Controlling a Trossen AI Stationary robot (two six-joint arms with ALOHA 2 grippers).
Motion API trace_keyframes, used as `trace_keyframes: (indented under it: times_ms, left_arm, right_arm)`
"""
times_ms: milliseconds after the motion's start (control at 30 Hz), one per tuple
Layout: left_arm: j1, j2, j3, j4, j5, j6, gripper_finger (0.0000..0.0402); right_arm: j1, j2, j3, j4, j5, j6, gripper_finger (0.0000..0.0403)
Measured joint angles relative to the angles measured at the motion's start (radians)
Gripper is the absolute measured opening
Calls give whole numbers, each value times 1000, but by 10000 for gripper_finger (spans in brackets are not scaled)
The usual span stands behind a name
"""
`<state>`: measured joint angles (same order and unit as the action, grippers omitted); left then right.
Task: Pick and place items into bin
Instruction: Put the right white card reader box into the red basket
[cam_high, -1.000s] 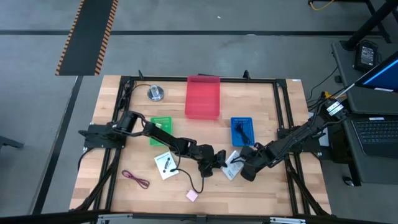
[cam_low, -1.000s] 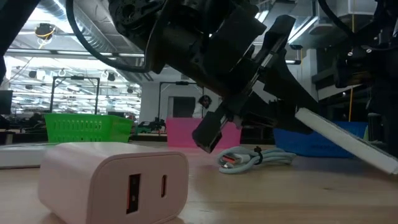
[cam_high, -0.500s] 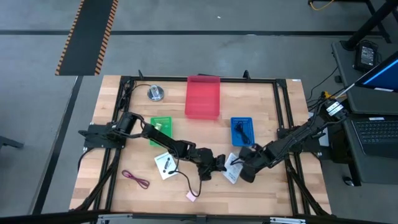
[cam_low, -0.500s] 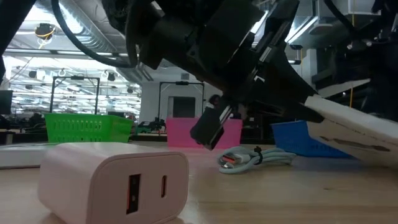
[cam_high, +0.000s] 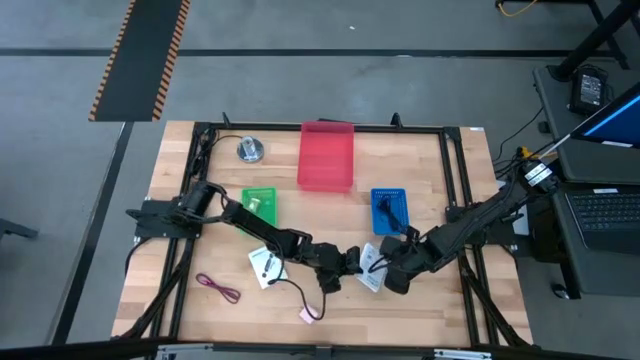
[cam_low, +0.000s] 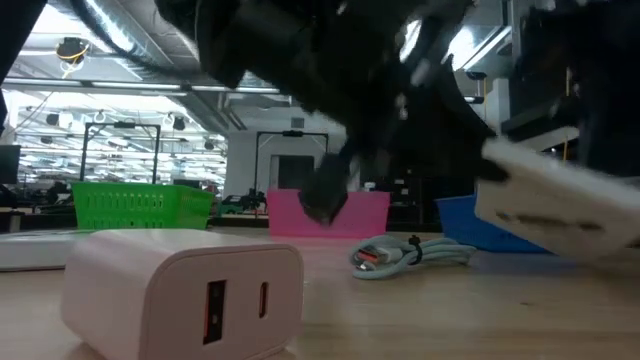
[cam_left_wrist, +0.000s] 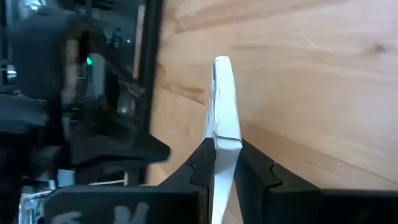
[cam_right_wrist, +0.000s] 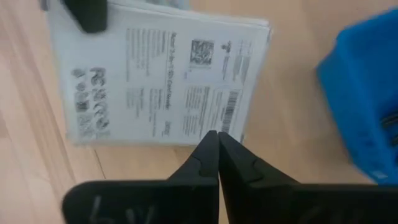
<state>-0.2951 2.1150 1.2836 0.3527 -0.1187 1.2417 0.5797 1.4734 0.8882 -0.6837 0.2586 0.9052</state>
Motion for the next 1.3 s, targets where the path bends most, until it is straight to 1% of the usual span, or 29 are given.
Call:
trace_keyframes:
  times_ms: [133, 233, 333, 433, 600, 667, 800, 967, 1033, 1133, 1233, 1300]
  left_arm:
    - [-3, -69, 0, -59, -19, -52, 33]
    - [-9, -127, 0, -93, -38, -84, 33]
    - [-16, -185, 1, -126, -82, -101, 33]
    - [-15, -244, 1, -180, -123, -144, 32]
    - [5, -337, 2, -326, -181, -270, 32]
    - [12, -365, -11, -365, -217, -309, 32]
    - [33, -408, -51, -364, -309, -316, 32]
    - [76, -448, -99, -373, -445, -336, 32]
    - [98, -457, -102, -377, -460, -345, 32]
    - [132, -466, -104, -383, -511, -349, 32]
    - [180, -466, -104, -388, -558, -349, 32]
    - [219, -466, -104, -388, -567, -375, 32]
  right_arm:
    - [14, 0, 63, -49, 61, -75, 0]
    - [43, -3, 98, -68, 136, -147, 0]
    - [78, -35, 116, -68, 206, -204, 0]
    - [120, -87, 111, -72, 287, -211, 0]
    - [184, -174, 62, -62, 415, -208, 0]
    - [200, -193, 30, -32, 477, -208, 0]
    - [214, -203, -53, 31, 550, -205, 0]
    - [213, -203, -163, 189, 577, -205, 0]
    - [213, -204, -202, 265, 630, -213, 0]
    - [213, -206, -244, 350, 724, -254, 0]
    - [212, -209, -273, 413, 801, -317, 0]
    - [213, -209, -278, 431, 854, -343, 0]
